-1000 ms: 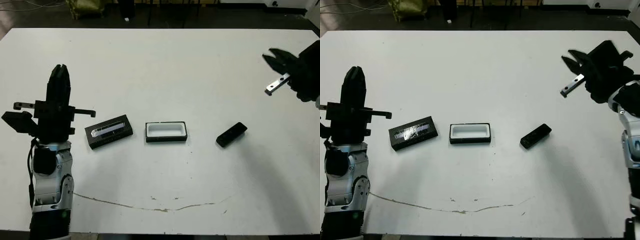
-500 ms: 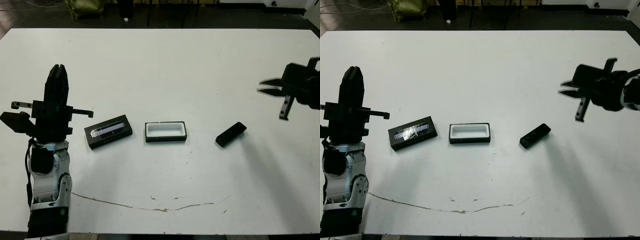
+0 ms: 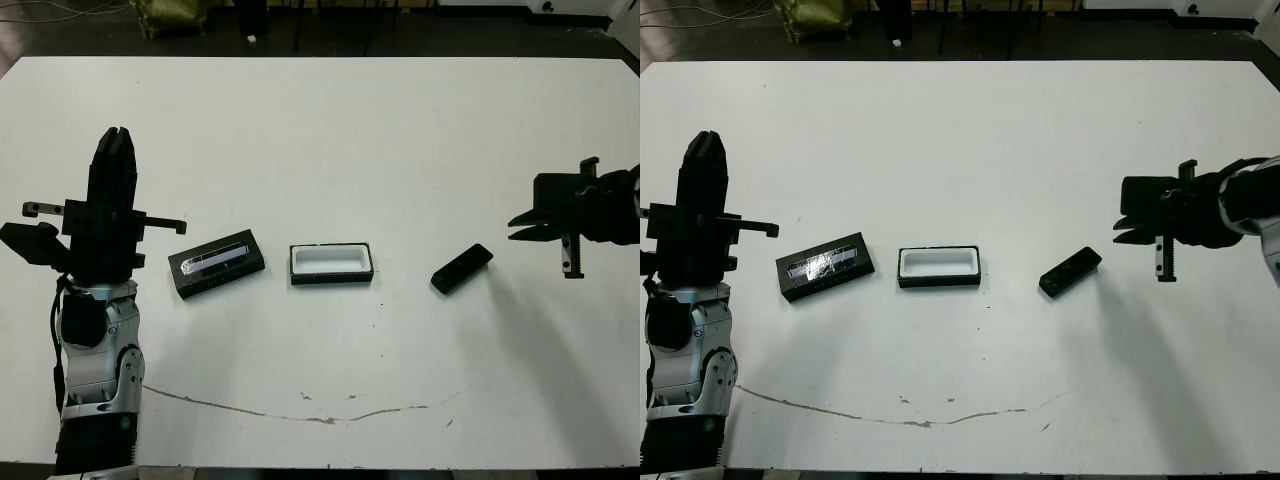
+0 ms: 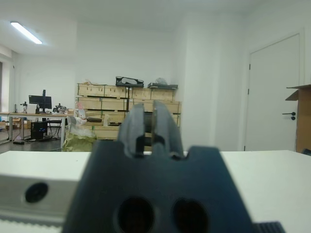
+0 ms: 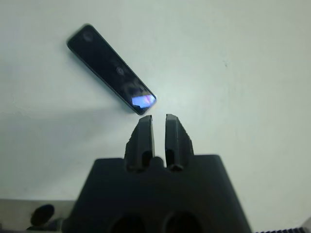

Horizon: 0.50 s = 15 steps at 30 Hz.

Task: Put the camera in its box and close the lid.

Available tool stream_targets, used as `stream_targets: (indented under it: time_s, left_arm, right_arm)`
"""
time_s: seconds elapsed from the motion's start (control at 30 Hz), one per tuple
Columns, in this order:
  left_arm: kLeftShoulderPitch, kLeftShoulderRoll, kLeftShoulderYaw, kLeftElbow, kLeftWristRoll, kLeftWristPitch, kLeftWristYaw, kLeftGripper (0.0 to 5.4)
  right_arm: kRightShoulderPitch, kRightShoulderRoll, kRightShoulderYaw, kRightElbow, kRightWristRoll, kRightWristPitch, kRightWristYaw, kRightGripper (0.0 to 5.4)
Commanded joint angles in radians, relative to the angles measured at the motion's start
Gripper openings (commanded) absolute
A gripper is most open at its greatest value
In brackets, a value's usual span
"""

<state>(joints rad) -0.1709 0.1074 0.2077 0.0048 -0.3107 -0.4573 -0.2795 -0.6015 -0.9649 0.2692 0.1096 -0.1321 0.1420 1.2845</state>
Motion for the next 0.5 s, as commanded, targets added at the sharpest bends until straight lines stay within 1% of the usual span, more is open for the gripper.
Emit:
stream_targets:
  time_s: [0.03,0.1,0.17,0.23,0.4,0.5]
  left_arm:
    - [0.019,0.007,0.003,0.01,0.022,-0.003,0.01,0.02]
    - [0.019,0.001,0.004,0.003,0.013,0.004,0.014,0.02]
    - [0.017,-0.002,0.004,0.002,0.003,0.006,0.014,0.02]
    - [0.014,-0.001,0.002,0.002,-0.011,0.012,0.008,0.02]
    - [0.011,0.002,-0.001,0.009,-0.001,-0.004,0.009,0.02]
    - [0.012,0.003,-0.001,0.013,0.004,-0.011,0.008,0.02]
  right_arm:
    - [0.046,-0.018,0.001,-0.075,-0.018,0.069,0.0,0.0]
    - [0.075,-0.015,-0.016,-0.099,-0.004,0.084,-0.013,0.0]
    - [0.096,-0.015,-0.019,-0.125,-0.01,0.105,-0.024,0.0]
    - [0.118,-0.012,-0.021,-0.129,-0.01,0.098,-0.038,0.0]
    - [0.158,0.003,-0.027,-0.117,0.018,0.093,-0.048,0.0]
    - [0.173,0.007,-0.017,-0.105,0.019,0.088,-0.049,0.0]
